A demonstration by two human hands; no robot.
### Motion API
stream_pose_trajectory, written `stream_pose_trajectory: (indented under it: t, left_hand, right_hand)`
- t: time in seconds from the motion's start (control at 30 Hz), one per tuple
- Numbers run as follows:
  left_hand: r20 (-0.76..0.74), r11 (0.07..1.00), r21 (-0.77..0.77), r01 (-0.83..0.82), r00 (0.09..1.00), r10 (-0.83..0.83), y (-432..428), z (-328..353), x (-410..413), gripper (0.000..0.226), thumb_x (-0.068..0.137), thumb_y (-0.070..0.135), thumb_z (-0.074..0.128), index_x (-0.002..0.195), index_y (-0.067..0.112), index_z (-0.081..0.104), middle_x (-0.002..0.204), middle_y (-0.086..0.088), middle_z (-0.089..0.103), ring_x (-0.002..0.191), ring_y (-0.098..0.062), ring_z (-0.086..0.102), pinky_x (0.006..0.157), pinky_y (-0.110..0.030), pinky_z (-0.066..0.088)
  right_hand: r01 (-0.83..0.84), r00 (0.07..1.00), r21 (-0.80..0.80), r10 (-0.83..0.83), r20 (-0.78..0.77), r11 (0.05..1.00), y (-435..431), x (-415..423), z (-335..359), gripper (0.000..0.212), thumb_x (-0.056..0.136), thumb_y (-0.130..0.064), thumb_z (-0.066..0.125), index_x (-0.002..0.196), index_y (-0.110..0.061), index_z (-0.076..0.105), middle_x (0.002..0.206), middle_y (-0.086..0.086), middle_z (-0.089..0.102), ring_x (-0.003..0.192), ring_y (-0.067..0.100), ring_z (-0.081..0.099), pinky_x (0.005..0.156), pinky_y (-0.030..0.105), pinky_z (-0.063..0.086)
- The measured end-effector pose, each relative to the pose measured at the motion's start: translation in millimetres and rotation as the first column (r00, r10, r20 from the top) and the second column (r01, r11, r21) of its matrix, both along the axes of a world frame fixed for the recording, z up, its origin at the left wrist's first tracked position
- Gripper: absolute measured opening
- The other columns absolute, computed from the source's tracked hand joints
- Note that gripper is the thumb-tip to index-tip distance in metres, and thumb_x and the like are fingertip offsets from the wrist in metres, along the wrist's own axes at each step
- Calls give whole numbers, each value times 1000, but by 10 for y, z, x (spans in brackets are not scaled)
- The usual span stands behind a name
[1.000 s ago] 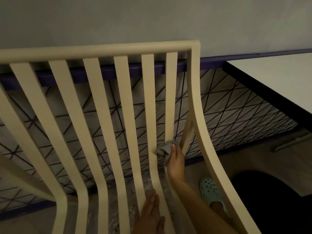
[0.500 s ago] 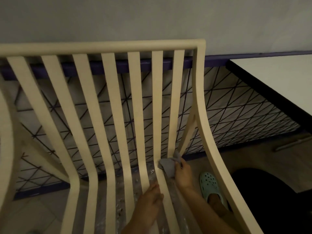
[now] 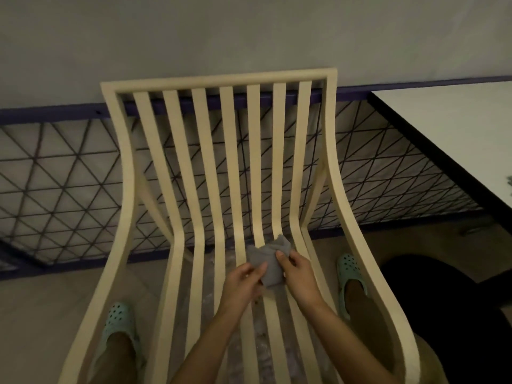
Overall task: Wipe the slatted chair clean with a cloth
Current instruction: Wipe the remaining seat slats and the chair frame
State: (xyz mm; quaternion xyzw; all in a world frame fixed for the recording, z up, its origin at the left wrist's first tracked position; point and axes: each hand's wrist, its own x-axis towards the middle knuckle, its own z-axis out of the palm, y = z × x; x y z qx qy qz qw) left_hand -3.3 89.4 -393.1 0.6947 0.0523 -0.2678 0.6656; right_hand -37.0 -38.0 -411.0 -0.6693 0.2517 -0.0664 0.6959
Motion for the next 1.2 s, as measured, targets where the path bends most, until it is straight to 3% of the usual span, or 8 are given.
stream_pose_trajectory:
  t: [0.2, 0.33, 0.53, 0.67, 0.83, 1.0, 1.07, 1.2]
  left_hand:
    - [-61, 995, -3, -98, 993, 97, 297, 276, -312, 22, 91, 17, 63, 106, 1, 67, 94, -17, 72, 72, -24, 68, 55, -28, 56]
    - [-82, 990, -76, -121, 990, 114, 390, 469, -426, 18, 93, 17, 60, 106, 6, 66, 91, -10, 73, 73, -18, 71, 50, -24, 53]
    - [-79, 979, -125, -164, 985, 155, 385, 645, -563, 16, 93, 15, 58, 104, 6, 65, 95, -13, 71, 81, -23, 68, 50, -26, 52]
    - [-60, 983, -133, -130, 991, 123, 315, 722, -620, 13, 92, 15, 60, 98, 5, 66, 82, -10, 69, 67, -16, 66, 52, -26, 54]
    - [111, 996, -39, -76, 991, 80, 346, 748, -630, 14, 92, 22, 60, 86, 14, 70, 85, -2, 70, 79, -13, 62, 74, -28, 49]
    - [224, 961, -152, -231, 939, 261, 550, 742, -525, 23, 93, 17, 51, 84, 14, 72, 99, -1, 68, 96, -16, 61, 81, -30, 47]
    - [169, 973, -129, -193, 962, 213, 628, 682, -456, 20, 93, 14, 52, 100, 19, 70, 104, 2, 68, 99, -14, 61, 80, -30, 48]
    - [12, 972, -177, 152, 988, -152, 678, 552, -487, 30, 93, 10, 51, 117, 19, 65, 113, -9, 69, 105, -28, 62, 87, -43, 48]
  right_hand:
    - [-168, 986, 84, 166, 25, 982, 195, -494, 311, 46, 95, -16, 57, 134, -37, 45, 115, -4, 66, 100, 13, 67, 71, 25, 57]
    - [-311, 949, -330, 312, -50, 891, 253, -762, 433, 86, 85, -22, 69, 153, -32, 16, 138, -8, 45, 107, 2, 58, 87, 21, 51]
    - [-272, 953, -713, 285, -105, 647, 322, -970, 609, 94, 79, -51, 70, 152, -37, 13, 159, -10, 0, 145, 16, 12, 114, 33, 25]
    - [-245, 942, -762, 332, -42, 600, 403, -980, 756, 66, 82, -38, 70, 140, -33, 40, 142, -8, 34, 129, 11, 38, 108, 33, 39]
    - [-260, 946, -552, 323, 18, 792, 332, -909, 942, 32, 95, -9, 54, 120, -25, 64, 107, -17, 62, 95, -9, 56, 85, 10, 47]
    - [-229, 968, -85, 236, 87, 970, 165, -812, 969, 27, 94, -1, 48, 101, -11, 72, 97, 10, 72, 96, 24, 68, 84, 34, 55]
    - [-214, 975, 142, 202, 96, 966, 122, -803, 1001, 27, 91, 3, 46, 103, -3, 70, 100, 19, 71, 96, 33, 66, 84, 41, 53]
    - [-257, 966, 494, 230, 116, 831, 81, -802, 973, 39, 89, 5, 40, 121, 1, 61, 117, 22, 66, 111, 35, 63, 98, 44, 49]
